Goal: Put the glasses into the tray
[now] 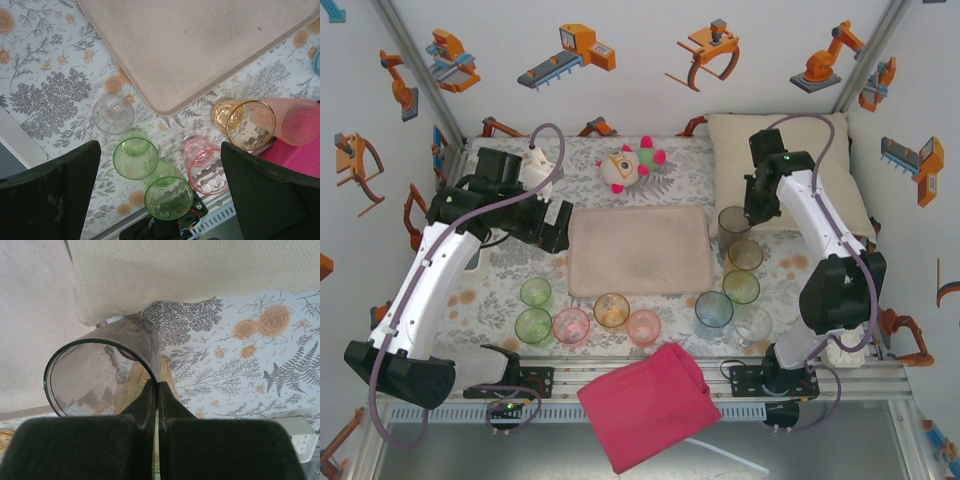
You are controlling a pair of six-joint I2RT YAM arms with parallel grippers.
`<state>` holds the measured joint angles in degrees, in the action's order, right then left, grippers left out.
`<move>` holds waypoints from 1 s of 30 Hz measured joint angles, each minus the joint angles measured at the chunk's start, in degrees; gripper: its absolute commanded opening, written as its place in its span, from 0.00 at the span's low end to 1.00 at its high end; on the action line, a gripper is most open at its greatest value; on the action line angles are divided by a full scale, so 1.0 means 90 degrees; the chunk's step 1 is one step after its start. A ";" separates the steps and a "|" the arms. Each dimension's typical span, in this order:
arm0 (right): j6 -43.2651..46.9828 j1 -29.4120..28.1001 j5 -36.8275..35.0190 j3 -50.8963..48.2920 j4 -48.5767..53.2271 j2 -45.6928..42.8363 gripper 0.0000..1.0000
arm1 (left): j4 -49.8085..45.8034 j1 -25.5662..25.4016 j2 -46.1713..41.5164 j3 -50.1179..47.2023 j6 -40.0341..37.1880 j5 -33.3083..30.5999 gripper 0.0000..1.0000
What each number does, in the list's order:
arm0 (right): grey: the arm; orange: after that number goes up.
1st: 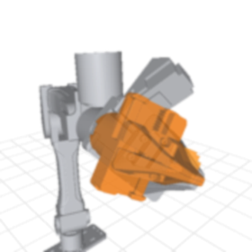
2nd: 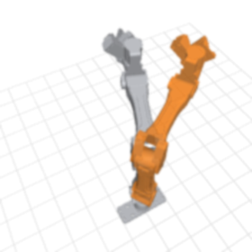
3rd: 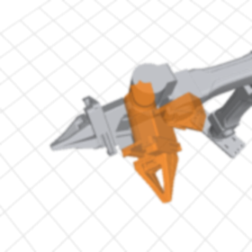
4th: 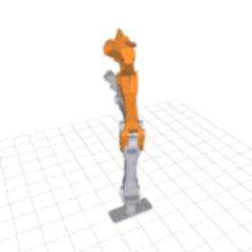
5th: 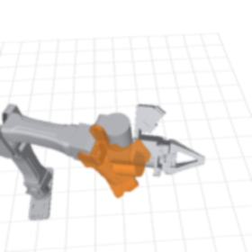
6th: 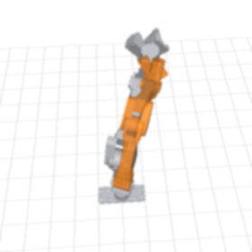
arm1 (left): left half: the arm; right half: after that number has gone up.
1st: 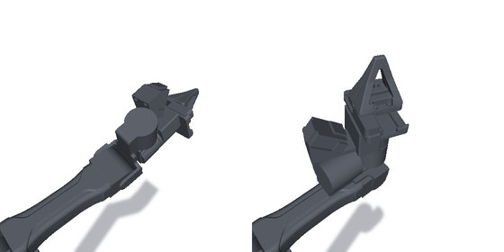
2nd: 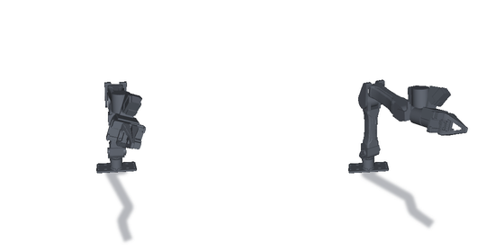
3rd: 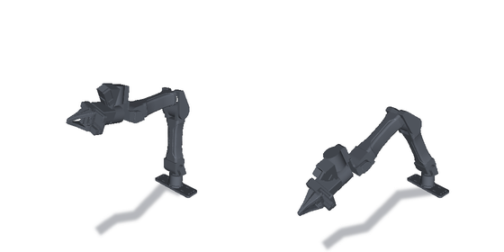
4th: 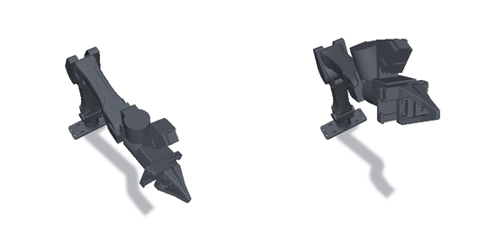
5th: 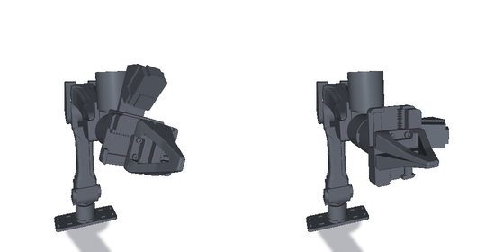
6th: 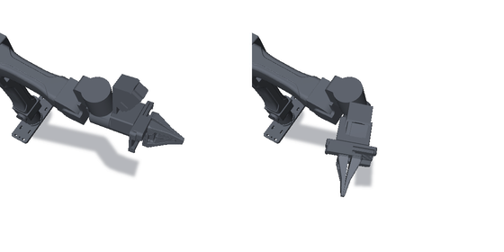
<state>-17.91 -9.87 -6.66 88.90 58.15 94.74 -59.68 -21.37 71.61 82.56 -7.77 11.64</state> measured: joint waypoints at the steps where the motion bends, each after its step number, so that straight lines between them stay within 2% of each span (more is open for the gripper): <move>1: 0.0000 0.0000 0.0000 0.0044 0.0022 -0.0005 0.00 | 0.0000 0.0000 0.0000 0.0000 0.0000 0.0000 0.97; 30: 0.0284 0.0000 -0.0046 0.1263 0.0804 -0.0690 0.00 | -0.0024 0.0100 -0.0168 0.0000 -0.0005 -0.0146 0.97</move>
<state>-15.35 -9.87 -7.07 100.27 65.39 88.53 -59.90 -20.47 70.11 82.56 -7.81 10.33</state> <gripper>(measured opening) 0.006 0.972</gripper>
